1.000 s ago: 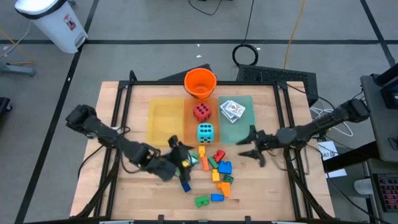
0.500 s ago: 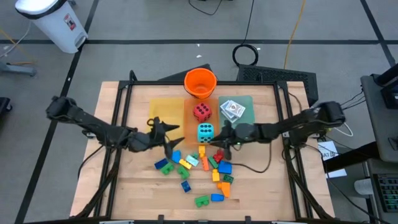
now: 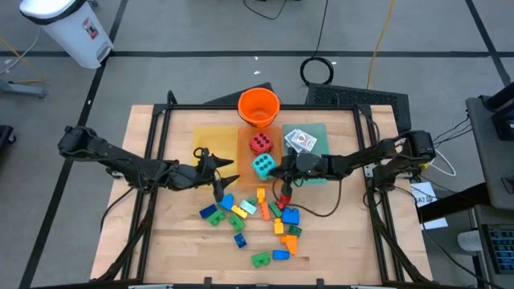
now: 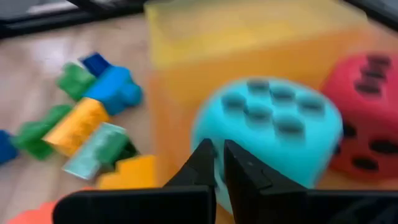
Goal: Pick & Place Toys
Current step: Put the large blue dice into the orange bin, then put the blue game piece into the yellow bin
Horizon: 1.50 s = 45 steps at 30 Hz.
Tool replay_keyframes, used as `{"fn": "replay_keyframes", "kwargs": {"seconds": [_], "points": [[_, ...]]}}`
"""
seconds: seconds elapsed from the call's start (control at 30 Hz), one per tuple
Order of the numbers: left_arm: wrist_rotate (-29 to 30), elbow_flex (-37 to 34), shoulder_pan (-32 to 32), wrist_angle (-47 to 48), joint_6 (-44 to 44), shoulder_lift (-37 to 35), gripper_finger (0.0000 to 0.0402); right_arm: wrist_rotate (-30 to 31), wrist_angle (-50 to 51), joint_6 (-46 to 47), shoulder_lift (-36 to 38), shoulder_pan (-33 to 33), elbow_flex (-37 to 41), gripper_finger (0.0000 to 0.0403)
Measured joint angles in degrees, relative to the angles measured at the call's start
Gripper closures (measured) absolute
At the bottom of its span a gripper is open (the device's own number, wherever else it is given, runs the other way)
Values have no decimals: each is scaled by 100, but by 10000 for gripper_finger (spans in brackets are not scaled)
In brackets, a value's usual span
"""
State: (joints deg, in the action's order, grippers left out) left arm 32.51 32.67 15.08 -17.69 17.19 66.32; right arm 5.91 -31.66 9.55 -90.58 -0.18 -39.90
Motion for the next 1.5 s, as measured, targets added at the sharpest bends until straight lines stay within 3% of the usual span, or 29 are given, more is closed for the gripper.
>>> {"fn": "replay_keyframes", "kwargs": {"seconds": [0.1,0.33,0.57,0.67,0.8,1.0,1.13,1.3,1.5], "points": [[-4,0,-53,-4,21,-2,119,-45,-13,-163,257,172,-2,401],[-431,10,17,13,12,-353,119,-913,680,-573,1149,798,-2,397],[-679,17,231,173,-328,-1036,119,-891,1186,-521,1398,1689,35,385],[-681,17,270,130,-411,-1246,119,-887,1142,-484,1346,1971,183,356],[-673,17,257,170,-350,-1263,119,-819,1061,-471,1293,2311,538,288],[-677,17,259,162,-237,-1265,119,275,916,-327,1084,2713,994,157],[-663,13,252,150,-148,-1228,119,618,868,-45,788,2741,1027,91],[-662,13,252,117,-142,-1231,119,980,772,226,331,2720,1027,68],[-662,13,252,116,-35,-1233,119,936,764,433,146,2719,1027,88]]}}
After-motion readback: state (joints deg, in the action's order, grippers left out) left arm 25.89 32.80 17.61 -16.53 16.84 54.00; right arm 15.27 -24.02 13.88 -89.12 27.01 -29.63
